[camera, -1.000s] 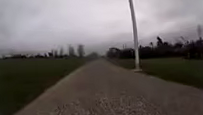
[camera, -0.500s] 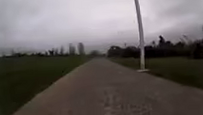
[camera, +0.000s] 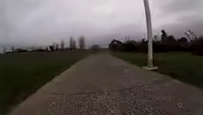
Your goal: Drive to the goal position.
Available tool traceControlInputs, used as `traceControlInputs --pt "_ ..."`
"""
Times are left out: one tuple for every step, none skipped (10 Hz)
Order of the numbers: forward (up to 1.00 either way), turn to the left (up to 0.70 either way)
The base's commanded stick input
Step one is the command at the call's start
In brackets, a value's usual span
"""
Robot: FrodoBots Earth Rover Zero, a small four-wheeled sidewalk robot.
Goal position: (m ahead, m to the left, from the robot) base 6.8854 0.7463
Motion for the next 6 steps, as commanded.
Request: traceControlInputs --pt "0.85 0.01" --pt "0.85 0.00" --pt "0.85 0.00" --pt "0.85 0.01" --pt "0.85 0.07" --pt "0.85 0.14"
